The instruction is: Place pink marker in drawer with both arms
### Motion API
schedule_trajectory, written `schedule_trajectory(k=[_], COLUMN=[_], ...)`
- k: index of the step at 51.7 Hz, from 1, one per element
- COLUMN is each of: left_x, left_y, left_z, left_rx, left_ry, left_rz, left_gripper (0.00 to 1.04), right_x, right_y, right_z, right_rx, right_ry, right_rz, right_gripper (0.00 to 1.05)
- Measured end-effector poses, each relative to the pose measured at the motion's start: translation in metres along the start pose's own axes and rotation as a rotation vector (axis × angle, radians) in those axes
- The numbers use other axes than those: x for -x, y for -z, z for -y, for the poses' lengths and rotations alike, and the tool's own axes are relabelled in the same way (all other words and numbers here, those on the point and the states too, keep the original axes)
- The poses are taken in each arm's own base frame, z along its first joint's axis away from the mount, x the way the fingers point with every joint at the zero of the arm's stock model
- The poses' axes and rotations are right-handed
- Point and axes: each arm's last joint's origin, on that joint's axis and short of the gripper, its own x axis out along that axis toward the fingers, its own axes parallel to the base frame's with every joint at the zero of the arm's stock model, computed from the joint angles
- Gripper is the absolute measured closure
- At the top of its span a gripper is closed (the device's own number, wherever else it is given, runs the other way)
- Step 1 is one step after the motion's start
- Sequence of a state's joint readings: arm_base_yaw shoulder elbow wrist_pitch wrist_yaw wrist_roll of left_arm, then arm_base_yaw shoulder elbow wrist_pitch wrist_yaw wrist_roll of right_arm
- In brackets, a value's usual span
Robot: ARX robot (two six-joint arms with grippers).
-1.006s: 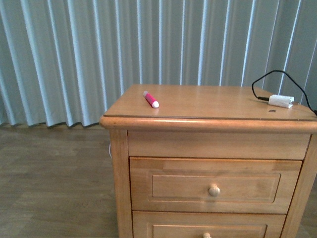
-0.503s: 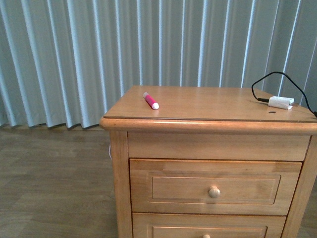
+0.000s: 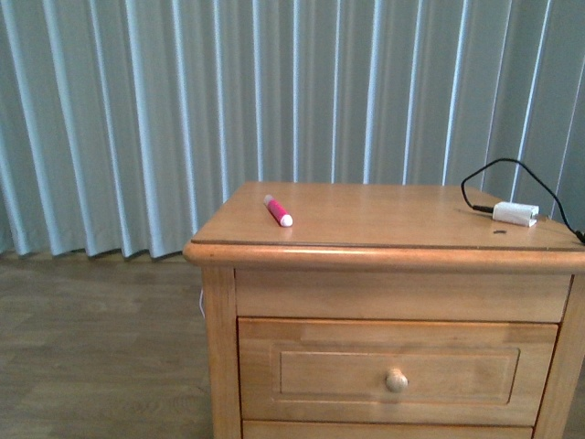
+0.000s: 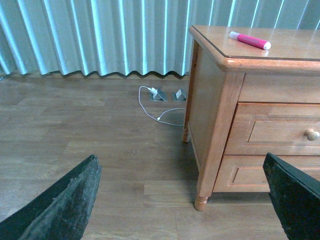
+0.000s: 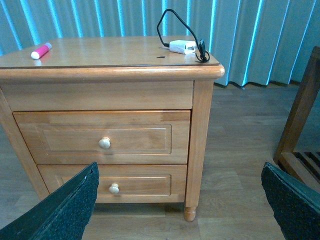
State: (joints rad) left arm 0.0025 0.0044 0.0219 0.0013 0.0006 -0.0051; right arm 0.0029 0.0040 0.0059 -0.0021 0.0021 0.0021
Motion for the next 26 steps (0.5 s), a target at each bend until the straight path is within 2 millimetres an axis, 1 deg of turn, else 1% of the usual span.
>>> schedule_trajectory(k=[26], left_x=[0.0], left_y=[0.0], left_z=[0.0], left_rx=[0.0], left_ry=[0.0], left_rz=[0.0], left_gripper=[0.06], right_x=[0.0], right_y=[0.0], right_z=[0.0], right_rx=[0.0], right_ry=[0.0], right_rz=[0.0], right_gripper=[0.09])
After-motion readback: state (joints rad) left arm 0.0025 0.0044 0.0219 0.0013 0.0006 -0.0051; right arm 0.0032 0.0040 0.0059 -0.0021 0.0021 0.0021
